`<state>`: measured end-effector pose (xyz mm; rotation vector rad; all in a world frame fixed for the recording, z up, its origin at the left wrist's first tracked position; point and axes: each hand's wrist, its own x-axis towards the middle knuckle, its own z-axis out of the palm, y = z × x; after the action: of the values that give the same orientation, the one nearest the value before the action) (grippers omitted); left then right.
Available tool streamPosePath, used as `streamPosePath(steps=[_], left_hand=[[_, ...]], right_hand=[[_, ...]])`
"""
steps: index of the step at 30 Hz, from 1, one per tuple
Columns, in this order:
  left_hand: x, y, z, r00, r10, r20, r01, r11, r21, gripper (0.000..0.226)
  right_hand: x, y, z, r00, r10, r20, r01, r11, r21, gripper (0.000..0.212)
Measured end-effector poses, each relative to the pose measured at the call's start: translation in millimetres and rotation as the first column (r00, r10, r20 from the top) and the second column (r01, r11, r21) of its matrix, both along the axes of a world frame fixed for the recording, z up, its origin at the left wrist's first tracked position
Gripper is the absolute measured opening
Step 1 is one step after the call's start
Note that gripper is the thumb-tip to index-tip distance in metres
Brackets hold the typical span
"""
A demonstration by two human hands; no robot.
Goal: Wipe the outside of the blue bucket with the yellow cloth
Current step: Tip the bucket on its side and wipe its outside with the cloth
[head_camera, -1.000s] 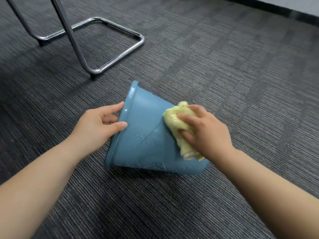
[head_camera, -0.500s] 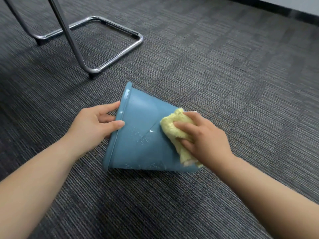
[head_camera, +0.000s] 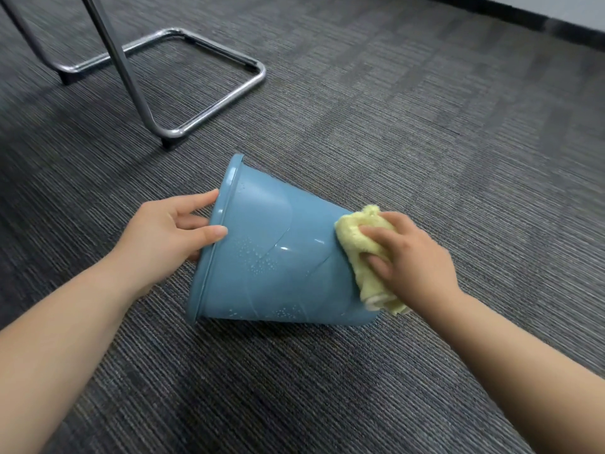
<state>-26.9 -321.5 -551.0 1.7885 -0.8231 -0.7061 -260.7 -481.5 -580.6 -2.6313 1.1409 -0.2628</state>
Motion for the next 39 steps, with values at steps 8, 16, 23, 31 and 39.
streamPosePath(steps=[8, 16, 23, 31, 39], left_hand=[[-2, -3, 0, 1.000, 0.008, -0.021, -0.008, 1.000, -0.018, 0.044], [2, 1, -1, 0.998, 0.024, -0.058, -0.025, 1.000, -0.010, 0.049], [-12, -7, 8, 0.998, -0.055, -0.044, 0.053, 0.998, -0.036, 0.049], [-38, -10, 16, 0.987, -0.155, 0.038, 0.156, 0.987, -0.039, 0.051], [-33, -5, 20, 0.987, -0.153, 0.050, 0.154, 0.988, -0.019, 0.051]], right_hand=[[10, 21, 0, 0.995, 0.072, 0.072, -0.070, 0.997, -0.023, 0.034], [-7, -3, -8, 0.999, -0.036, -0.018, 0.036, 0.999, 0.012, 0.035], [5, -9, 15, 0.996, -0.050, 0.079, 0.054, 0.997, -0.052, 0.031], [52, 16, 60, 0.979, 0.165, 0.116, -0.137, 0.967, -0.217, 0.030], [55, 40, 69, 0.936, 0.346, 0.068, -0.331, 0.928, -0.172, 0.027]])
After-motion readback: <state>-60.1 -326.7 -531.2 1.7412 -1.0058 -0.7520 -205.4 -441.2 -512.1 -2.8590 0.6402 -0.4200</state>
